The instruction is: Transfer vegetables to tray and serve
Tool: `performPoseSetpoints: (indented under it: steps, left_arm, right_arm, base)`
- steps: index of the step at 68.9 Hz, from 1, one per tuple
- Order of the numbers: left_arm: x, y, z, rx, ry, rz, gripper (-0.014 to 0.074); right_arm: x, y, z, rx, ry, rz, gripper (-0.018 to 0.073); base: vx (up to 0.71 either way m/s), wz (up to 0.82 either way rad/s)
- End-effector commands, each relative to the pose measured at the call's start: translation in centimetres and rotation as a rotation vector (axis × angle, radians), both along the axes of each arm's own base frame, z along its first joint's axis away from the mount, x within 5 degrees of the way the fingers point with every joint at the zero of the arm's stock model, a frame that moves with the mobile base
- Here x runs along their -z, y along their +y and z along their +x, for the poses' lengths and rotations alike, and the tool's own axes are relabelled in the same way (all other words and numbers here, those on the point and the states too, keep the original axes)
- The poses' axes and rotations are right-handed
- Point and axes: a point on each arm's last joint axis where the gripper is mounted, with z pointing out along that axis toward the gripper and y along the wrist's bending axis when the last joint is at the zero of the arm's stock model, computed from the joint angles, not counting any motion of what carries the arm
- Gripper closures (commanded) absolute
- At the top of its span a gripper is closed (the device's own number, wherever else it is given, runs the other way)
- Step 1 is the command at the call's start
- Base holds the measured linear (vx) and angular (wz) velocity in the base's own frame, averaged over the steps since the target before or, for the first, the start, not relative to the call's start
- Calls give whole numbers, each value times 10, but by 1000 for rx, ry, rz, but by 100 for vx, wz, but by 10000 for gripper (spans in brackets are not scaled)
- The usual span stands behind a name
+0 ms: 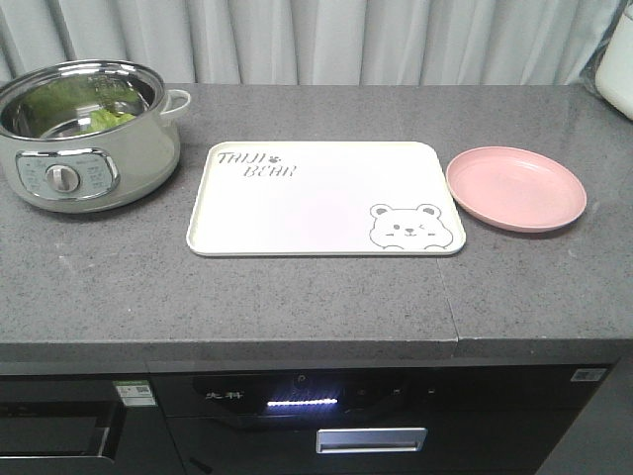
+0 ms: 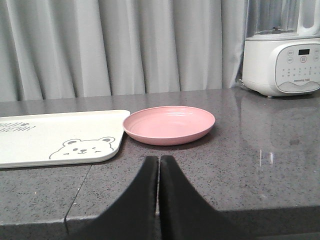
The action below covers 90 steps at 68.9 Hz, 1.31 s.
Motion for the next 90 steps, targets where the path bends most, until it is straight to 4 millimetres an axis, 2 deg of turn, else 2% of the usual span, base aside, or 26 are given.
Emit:
performPoseSetpoints:
  steps: [1,90]
  left_arm:
    - [1,-1,0,7,-63,-14,602]
    - [1,-1,0,7,-63,-14,602]
  right_arm:
    - [-2,0,0,1,-65,-22,562]
    - [-2,0,0,1,-65,-22,562]
  base:
    - [7,0]
    - [4,0]
